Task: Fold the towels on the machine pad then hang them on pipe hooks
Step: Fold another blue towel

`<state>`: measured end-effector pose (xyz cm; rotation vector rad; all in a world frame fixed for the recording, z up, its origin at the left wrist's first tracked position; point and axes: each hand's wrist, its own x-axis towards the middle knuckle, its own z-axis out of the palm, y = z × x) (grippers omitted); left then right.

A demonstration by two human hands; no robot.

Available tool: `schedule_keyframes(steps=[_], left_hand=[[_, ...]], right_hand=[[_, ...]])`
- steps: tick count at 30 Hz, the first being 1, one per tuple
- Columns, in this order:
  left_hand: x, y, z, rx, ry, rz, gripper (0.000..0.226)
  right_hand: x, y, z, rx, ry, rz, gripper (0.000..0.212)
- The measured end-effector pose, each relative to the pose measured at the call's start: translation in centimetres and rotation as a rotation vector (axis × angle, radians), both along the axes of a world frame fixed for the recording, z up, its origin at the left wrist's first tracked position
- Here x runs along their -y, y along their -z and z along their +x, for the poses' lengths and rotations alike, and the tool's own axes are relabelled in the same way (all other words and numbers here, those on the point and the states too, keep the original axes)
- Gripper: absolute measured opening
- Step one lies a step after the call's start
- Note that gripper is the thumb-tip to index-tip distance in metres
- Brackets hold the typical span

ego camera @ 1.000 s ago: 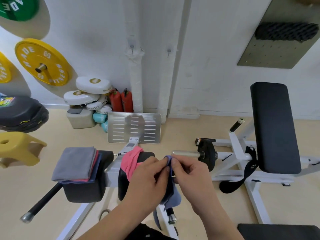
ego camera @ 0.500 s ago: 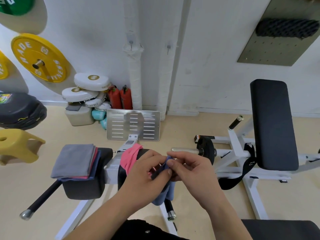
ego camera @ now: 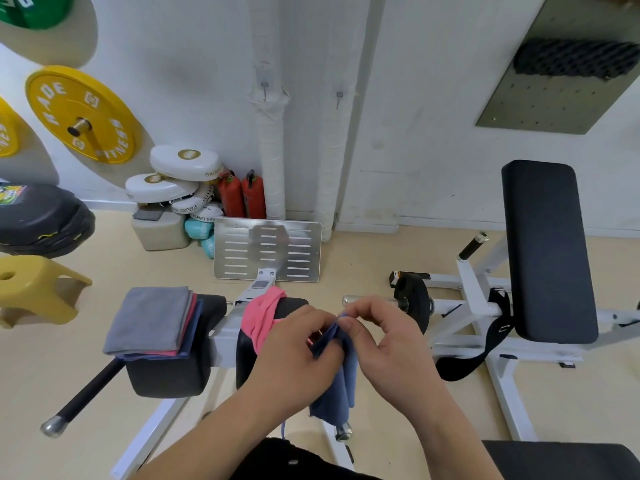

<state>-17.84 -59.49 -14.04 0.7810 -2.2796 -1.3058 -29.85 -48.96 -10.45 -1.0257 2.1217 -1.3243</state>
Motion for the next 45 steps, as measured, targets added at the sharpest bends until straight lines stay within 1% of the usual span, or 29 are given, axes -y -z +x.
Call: schedule_keyframes(steps=[3, 5, 7, 8, 9, 11, 12, 13, 15, 17, 20, 23, 25, 28, 31, 33, 35, 38, 39, 41, 43, 45], left_hand=[[0.6, 0.3, 0.4, 0.072, 0.051, -0.021, 0.019], [1.2, 1.0, 0.6, 0.157, 0.101, -0.013, 0.018], [1.6, 2.0, 0.6, 0.270, 0.169, -0.001, 0.007], [1.7, 2.4, 0.6, 0.324, 0.190, -0.002, 0.008], [1.9, 2.8, 0.5, 0.355, 0.197, 0.006, 0.014], [2.4, 3.3, 0.5, 0.333, 0.180, 0.080, 0.025], [2.6, 3.5, 0.6, 0.315, 0.175, 0.102, 0.025], [3.0, 3.9, 0.6, 0.304, 0.169, 0.098, 0.021], [3.6, 4.3, 0.8, 0.328, 0.136, 0.009, 0.014], [3.9, 4.3, 1.0, 0.311, 0.125, 0.001, 0.015], [4.0, 4.1, 1.2, 0.268, 0.126, 0.089, 0.025], [4.4, 4.1, 1.3, 0.214, 0.031, 0.209, 0.033], [4.5, 3.9, 1.3, 0.185, 0.008, 0.241, 0.034], [4.2, 3.2, 1.4, 0.180, 0.055, 0.182, 0.027], [3.8, 3.1, 1.4, 0.216, 0.179, -0.001, 0.035], [3.8, 3.2, 1.2, 0.255, 0.190, -0.086, 0.037], [3.8, 3.5, 1.0, 0.278, 0.147, -0.116, 0.032], [3.6, 4.1, 0.9, 0.326, 0.204, -0.198, 0.014], [3.3, 4.3, 1.0, 0.340, 0.222, -0.226, 0.016], [2.6, 4.6, 1.1, 0.333, 0.208, -0.238, 0.018], [2.2, 4.6, 1.3, 0.308, 0.149, -0.229, 0.015], [2.1, 4.2, 1.7, 0.294, 0.080, -0.151, 0.013]], right_hand=[[-0.2, 0.2, -0.5, 0.018, 0.032, -0.032, 0.020], [-0.2, 0.3, -0.8, 0.056, 0.057, -0.068, 0.019], [-0.1, 0.2, -1.0, 0.095, 0.075, -0.098, 0.016], [0.0, 0.1, -1.1, 0.112, 0.089, -0.117, 0.014], [0.0, 0.0, -1.3, 0.129, 0.110, -0.140, 0.012], [-0.1, -0.1, -2.0, 0.150, 0.155, -0.180, 0.008], [-0.2, -0.2, -2.5, 0.154, 0.179, -0.191, 0.007], [-0.4, -0.2, -2.9, 0.152, 0.205, -0.196, 0.005], [-1.0, -0.1, -4.0, 0.119, 0.257, -0.195, 0.004], [-1.6, 0.0, -4.9, 0.058, 0.311, -0.176, 0.005], [-2.5, 0.5, -5.8, -0.024, 0.387, -0.141, 0.008], [-3.3, 1.0, -6.3, -0.076, 0.471, -0.088, 0.006], [-3.7, 1.4, -6.6, -0.100, 0.504, -0.023, 0.004], [-4.1, 2.2, -7.1, -0.115, 0.553, 0.089, 0.007], [-4.3, 3.0, -7.4, -0.072, 0.575, 0.107, 0.008], [-4.1, 3.0, -7.3, -0.043, 0.571, 0.088, 0.009], [-3.8, 2.8, -7.0, -0.030, 0.551, 0.070, 0.009], [-3.2, 2.4, -6.8, -0.006, 0.532, 0.046, 0.006], [-3.1, 2.4, -6.8, -0.001, 0.530, 0.040, 0.006], [-2.9, 2.3, -6.8, -0.002, 0.528, 0.023, 0.006], [-2.9, 2.3, -7.0, -0.002, 0.533, 0.008, 0.005], [-3.1, 2.4, -7.3, 0.006, 0.547, -0.008, 0.004]])
